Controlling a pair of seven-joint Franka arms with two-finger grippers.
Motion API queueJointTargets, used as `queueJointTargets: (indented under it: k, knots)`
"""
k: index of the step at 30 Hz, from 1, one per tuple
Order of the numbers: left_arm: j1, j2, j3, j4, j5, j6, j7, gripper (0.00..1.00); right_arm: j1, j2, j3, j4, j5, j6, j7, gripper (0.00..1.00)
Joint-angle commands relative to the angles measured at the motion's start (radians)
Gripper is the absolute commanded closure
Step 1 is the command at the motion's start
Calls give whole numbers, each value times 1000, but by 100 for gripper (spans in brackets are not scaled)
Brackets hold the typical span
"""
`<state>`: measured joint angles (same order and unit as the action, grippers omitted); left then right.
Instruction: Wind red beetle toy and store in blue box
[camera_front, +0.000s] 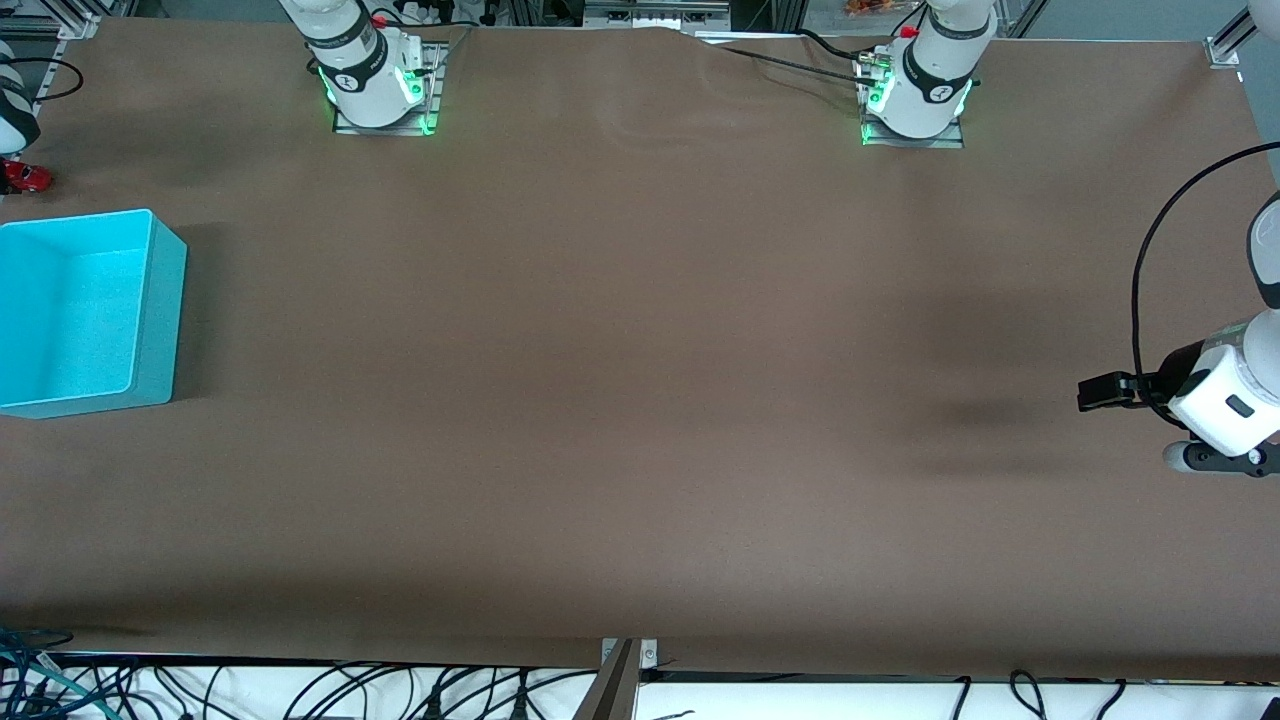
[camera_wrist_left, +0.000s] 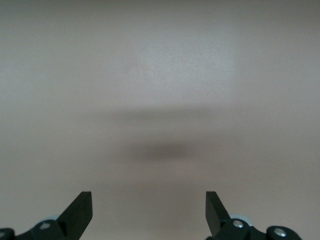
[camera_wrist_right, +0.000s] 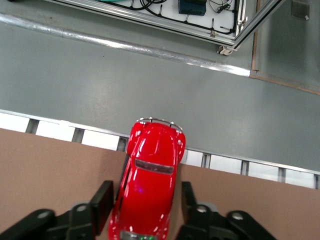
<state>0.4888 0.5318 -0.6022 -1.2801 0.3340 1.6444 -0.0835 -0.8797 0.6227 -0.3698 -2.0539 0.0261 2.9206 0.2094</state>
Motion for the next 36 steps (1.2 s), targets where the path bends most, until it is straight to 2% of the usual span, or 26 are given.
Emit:
queueJointTargets:
  k: [1,3,16,26,36]
  knots:
    - [-7,4,1,15,26,-17,19,0,-24,23,20,20,43,31,-12,94]
    - [-7,4,1,15,26,-17,19,0,-24,25,28,14,46,69,-12,100]
    - [-7,4,2,15,26,-17,18,0,-22,26,35,11,51,95,-19,100]
    - [-6,4,4,15,26,-17,19,0,-21,-34,38,9,51,68,-25,100]
    - [-6,4,4,15,26,-17,19,0,-21,-138,42,20,47,-20,-31,100]
